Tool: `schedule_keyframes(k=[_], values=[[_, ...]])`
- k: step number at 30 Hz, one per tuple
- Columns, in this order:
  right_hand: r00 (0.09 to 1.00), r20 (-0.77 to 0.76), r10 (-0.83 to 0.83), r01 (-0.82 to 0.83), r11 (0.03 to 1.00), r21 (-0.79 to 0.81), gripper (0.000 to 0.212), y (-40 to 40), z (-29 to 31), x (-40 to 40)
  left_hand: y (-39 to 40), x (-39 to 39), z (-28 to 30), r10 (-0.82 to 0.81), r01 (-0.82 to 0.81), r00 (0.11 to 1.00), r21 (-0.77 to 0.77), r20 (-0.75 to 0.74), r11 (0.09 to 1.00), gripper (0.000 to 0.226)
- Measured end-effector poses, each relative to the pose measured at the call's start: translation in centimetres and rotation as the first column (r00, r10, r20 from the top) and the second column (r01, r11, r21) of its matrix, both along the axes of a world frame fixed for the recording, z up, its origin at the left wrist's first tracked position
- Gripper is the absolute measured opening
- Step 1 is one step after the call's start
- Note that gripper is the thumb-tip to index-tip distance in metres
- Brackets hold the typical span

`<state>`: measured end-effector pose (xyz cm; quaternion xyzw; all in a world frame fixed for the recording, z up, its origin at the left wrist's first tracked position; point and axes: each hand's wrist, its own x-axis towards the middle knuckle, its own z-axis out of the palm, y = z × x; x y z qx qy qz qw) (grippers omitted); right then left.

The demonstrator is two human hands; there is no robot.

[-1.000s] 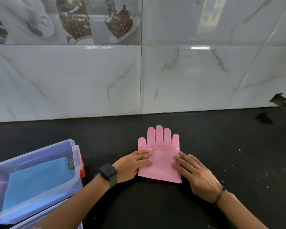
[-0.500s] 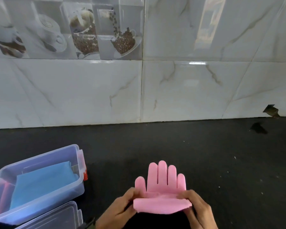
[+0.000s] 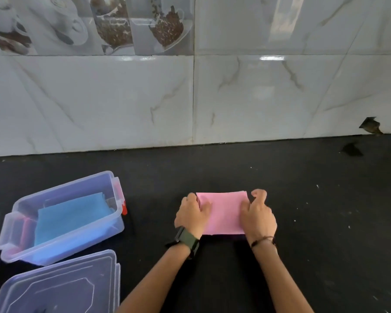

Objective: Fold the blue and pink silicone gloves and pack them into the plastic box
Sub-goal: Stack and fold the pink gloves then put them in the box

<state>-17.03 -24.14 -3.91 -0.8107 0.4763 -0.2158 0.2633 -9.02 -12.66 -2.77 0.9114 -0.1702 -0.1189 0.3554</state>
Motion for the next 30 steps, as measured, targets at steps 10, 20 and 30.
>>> schedule_keyframes(k=[10,20,30], values=[[0.899,-0.438,0.014,0.024,0.996,0.081,0.055,-0.1,1.0,0.2,0.7,0.2,0.3,-0.059,0.071,0.997,0.410,-0.043,0.909,0.056],[0.989,0.146,-0.007,-0.125,0.478,0.869,0.051,-0.3,3.3,-1.0,1.8,1.3,0.6,0.002,-0.384,0.444,-0.188,-0.896,0.904,0.032],[0.816,0.546,0.191,-0.570,0.428,0.701,0.043,7.8,10.6,7.2,13.9,5.8,9.3,-0.168,-0.557,0.556,-0.516,-0.814,0.651,0.015]])
